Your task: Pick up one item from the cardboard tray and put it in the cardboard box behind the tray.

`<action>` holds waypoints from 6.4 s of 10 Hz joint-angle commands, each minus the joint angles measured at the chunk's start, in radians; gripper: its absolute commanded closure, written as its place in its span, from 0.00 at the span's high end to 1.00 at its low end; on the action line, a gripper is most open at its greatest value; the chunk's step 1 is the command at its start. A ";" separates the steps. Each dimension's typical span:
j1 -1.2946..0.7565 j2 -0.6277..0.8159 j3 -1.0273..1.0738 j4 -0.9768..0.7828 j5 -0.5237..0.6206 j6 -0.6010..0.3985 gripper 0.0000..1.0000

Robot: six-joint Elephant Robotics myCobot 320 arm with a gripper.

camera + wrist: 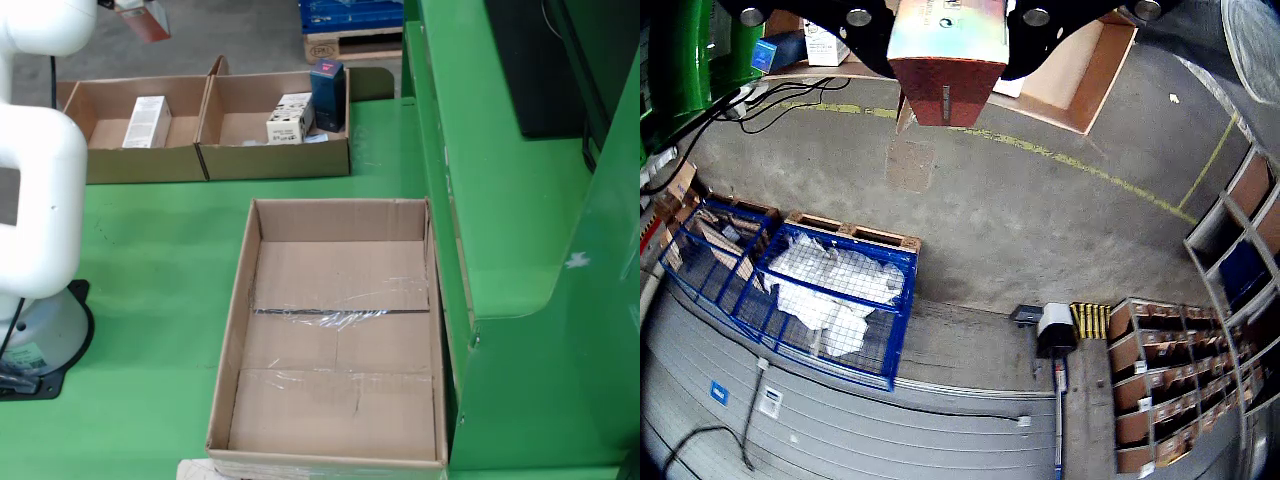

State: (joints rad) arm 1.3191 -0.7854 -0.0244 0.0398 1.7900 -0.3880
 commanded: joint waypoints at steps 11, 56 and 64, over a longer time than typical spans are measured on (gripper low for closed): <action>-0.041 -0.039 0.024 -0.067 0.149 0.080 0.00; -0.120 -0.270 0.024 -0.132 0.247 0.112 1.00; -0.120 -0.270 0.024 -0.132 0.247 0.112 1.00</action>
State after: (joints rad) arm 1.1949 -1.0830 -0.0229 -0.1012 2.0279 -0.2791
